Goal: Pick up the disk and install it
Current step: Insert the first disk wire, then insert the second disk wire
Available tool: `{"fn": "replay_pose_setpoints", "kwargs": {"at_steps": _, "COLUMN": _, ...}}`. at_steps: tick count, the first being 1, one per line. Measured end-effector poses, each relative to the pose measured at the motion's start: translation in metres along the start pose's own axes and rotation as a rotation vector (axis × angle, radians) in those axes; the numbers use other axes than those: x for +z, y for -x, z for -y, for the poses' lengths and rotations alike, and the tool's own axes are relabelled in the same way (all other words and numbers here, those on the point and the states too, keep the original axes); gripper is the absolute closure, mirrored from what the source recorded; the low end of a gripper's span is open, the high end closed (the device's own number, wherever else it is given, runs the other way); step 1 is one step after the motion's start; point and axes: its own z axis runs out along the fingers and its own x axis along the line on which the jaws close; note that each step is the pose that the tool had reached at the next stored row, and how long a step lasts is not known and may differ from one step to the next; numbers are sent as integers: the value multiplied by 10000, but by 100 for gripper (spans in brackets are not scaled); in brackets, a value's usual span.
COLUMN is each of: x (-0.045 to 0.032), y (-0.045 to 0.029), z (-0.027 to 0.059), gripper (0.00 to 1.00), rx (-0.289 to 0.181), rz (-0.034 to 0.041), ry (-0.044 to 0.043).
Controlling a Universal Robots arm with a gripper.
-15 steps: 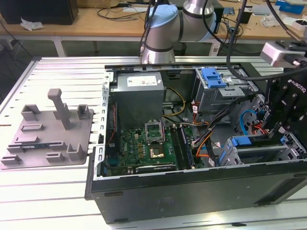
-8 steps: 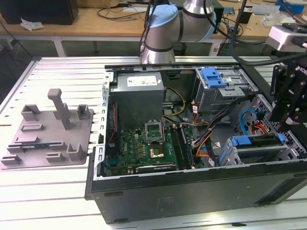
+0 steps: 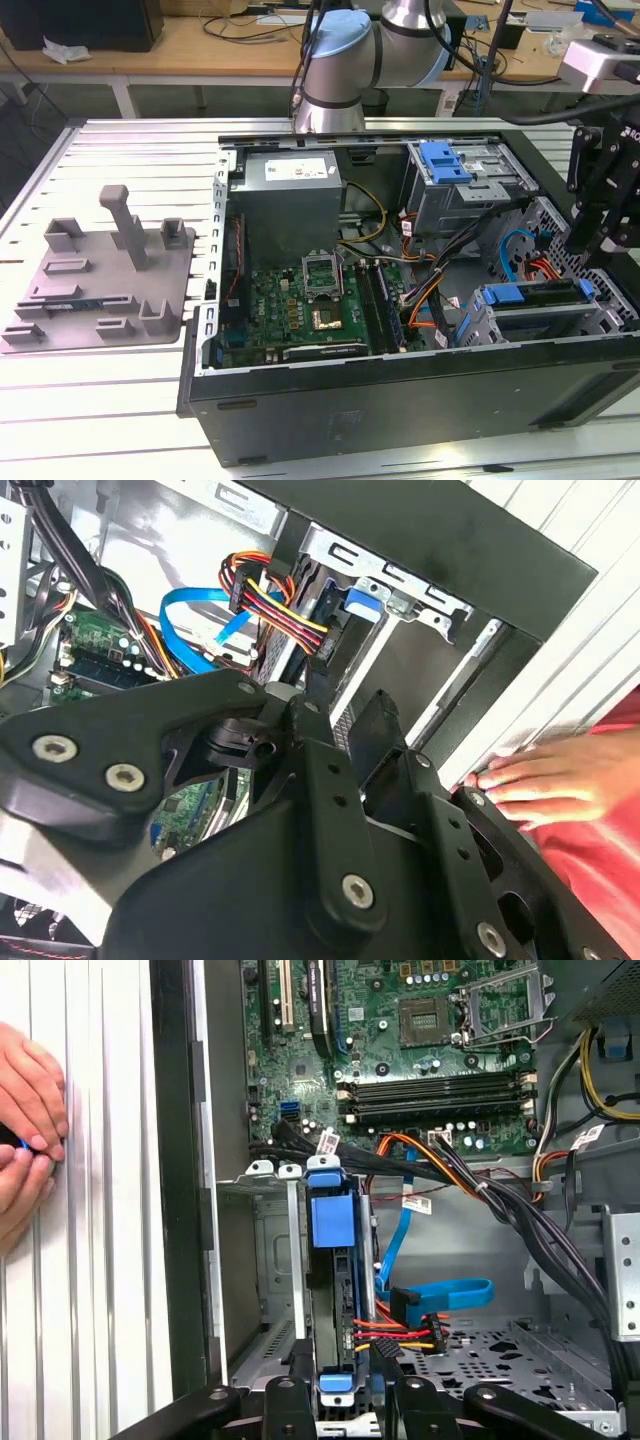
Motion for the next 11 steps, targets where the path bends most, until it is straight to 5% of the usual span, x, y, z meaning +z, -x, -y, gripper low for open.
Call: {"fn": "replay_pose_setpoints", "kwargs": {"at_steps": 11, "x": 1, "y": 0, "z": 0, "gripper": 64, "rx": 1, "rz": -20, "ry": 1}}
